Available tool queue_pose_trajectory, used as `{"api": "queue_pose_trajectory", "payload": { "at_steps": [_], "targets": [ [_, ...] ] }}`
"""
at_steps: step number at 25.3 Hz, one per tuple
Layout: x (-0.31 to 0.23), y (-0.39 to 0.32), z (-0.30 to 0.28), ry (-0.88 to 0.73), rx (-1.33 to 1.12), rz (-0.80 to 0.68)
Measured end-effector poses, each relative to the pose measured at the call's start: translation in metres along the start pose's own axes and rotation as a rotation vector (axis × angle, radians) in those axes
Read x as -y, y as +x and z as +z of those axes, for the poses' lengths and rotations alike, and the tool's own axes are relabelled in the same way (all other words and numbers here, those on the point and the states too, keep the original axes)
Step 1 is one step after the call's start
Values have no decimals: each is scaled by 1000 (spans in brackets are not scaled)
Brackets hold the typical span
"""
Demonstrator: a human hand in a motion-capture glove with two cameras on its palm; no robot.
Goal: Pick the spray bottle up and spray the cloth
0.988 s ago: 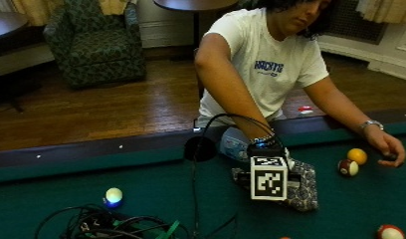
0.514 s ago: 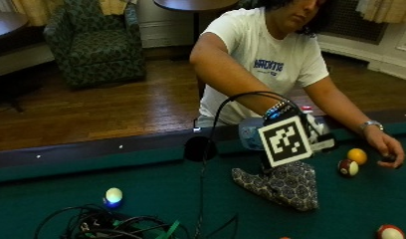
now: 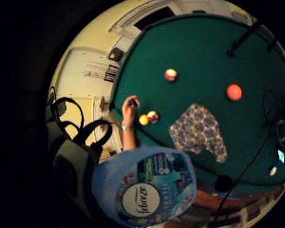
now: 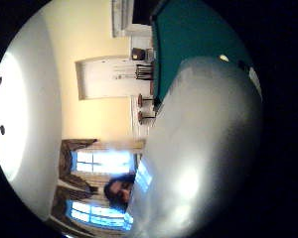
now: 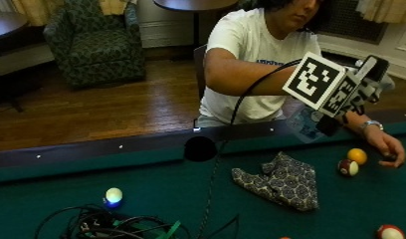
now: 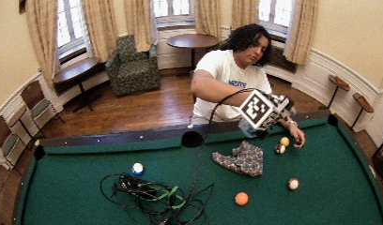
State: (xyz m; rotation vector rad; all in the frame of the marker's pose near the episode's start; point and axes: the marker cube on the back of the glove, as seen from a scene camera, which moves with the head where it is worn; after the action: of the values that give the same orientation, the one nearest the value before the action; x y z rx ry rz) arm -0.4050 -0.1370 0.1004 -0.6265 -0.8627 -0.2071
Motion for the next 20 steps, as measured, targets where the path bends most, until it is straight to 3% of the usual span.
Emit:
{"api": "queue_pose_trajectory", "payload": {
  "at_steps": [11, 20],
  "targets": [
    [47, 15, 72, 301, 138, -318],
    [93, 105, 173, 294, 159, -304]
  ]
}}
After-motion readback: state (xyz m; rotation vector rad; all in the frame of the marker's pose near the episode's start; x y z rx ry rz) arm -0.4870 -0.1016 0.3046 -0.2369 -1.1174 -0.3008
